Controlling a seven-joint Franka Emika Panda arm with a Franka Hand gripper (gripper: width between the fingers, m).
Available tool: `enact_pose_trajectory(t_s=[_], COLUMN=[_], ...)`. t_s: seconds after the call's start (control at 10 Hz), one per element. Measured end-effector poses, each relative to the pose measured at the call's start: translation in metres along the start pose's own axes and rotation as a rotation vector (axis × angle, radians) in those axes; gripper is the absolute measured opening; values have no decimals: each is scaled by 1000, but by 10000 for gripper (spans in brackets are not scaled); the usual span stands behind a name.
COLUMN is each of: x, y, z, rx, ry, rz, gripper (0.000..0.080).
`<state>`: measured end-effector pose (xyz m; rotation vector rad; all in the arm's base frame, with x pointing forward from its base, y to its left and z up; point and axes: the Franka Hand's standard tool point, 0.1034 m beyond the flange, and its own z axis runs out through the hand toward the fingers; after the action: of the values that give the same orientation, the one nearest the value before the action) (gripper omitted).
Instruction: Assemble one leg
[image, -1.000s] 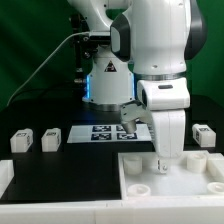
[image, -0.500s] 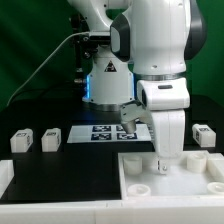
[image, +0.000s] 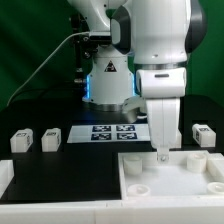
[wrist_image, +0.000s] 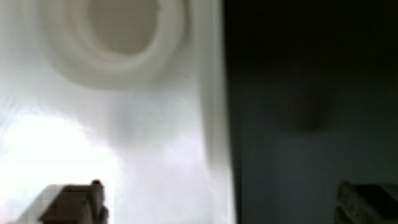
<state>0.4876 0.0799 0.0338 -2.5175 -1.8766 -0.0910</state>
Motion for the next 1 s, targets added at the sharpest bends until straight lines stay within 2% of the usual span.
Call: enact_pose_trajectory(t_s=[0.2, 0.5, 0.8, 0.9, 1.0], x=[24, 58, 63, 65, 64], y=[-16, -37, -45, -46, -47], z=[-9, -10, -3, -4, -3], rx=[-7, 6, 50, 57, 61], ry=[3, 13, 19, 21, 12], rz=[123, 627, 1110, 1200, 1173], gripper=[649, 649, 649, 649, 649])
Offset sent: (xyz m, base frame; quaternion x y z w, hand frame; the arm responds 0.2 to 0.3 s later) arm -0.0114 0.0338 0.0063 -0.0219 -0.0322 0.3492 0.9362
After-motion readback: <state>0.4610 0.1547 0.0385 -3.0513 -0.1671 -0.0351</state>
